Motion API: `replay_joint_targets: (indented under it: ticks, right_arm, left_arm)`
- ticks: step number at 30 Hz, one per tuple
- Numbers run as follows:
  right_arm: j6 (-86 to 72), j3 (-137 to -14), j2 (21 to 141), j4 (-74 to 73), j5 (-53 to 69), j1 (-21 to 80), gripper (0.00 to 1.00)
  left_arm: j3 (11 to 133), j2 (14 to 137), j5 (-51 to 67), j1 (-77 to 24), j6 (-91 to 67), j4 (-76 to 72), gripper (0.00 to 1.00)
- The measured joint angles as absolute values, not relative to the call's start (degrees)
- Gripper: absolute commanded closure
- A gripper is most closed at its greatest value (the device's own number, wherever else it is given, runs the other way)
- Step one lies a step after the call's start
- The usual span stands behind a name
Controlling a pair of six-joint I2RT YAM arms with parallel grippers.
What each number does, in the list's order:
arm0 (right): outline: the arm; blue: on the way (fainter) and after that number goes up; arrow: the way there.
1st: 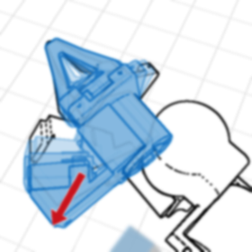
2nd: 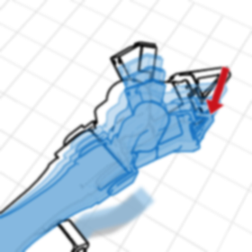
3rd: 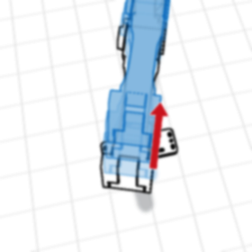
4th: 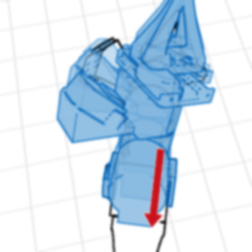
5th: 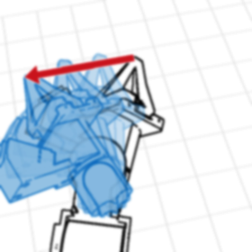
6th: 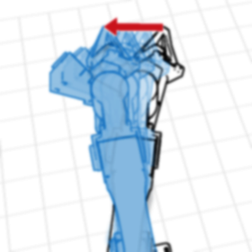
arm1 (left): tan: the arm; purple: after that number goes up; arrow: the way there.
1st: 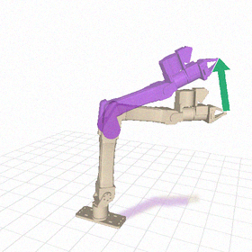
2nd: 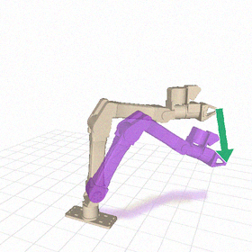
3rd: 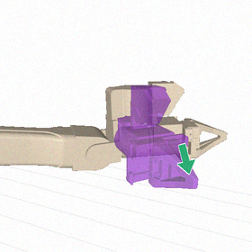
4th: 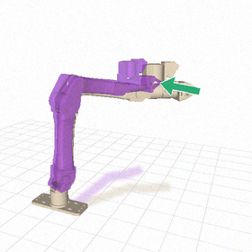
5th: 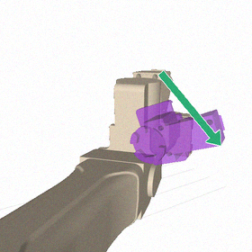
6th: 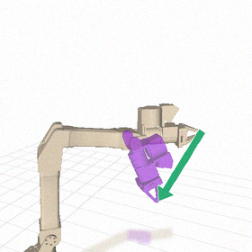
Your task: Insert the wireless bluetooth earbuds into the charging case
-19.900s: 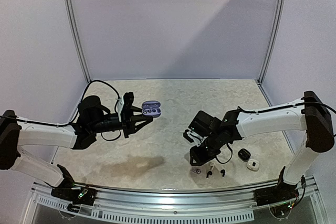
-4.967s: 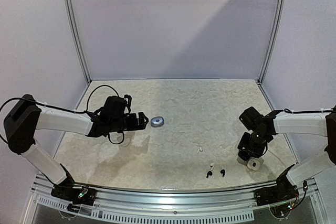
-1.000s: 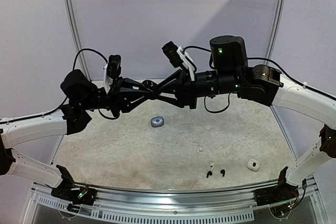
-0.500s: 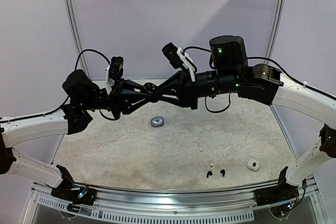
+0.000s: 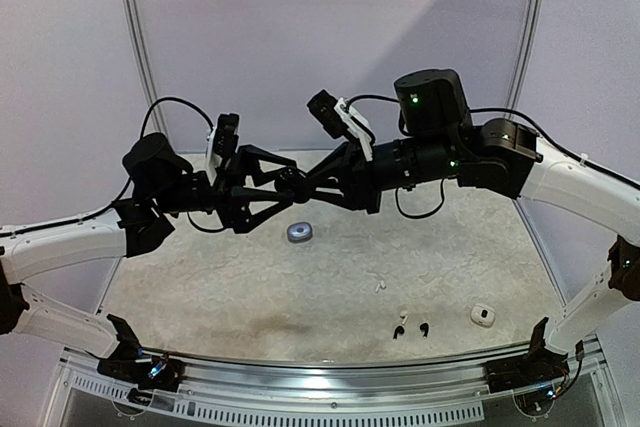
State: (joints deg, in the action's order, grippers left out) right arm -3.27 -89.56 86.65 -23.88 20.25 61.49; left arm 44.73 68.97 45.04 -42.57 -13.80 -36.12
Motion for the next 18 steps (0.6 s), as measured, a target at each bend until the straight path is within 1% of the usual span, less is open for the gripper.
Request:
replay_joint_targets:
  ticks: [4,9,12,15,18]
  right_arm:
    - [-1.8,-93.4,86.7,-30.7,17.4,61.5,1.00]
    - [3.3,-101.2,88.2,-39.1,13.5,62.2,1.00]
    - [6.3,-104.5,90.6,-42.7,12.3,62.7,1.00]
    - [8.1,-105.6,92.7,-44.9,11.9,62.9,1.00]
    - [9.2,-105.6,94.3,-46.6,11.5,63.1,1.00]
  left_arm:
    - [44.8,66.8,45.5,-42.2,-4.9,-26.5,0.21]
    - [45.9,65.5,47.1,-42.1,6.9,-13.3,0.25]
    - [46.3,65.5,47.5,-42.1,10.1,-9.9,0.28]
    - [46.3,65.3,47.8,-42.1,11.9,-7.7,0.29]
    - [46.3,64.8,47.8,-42.1,13.1,-6.7,0.37]
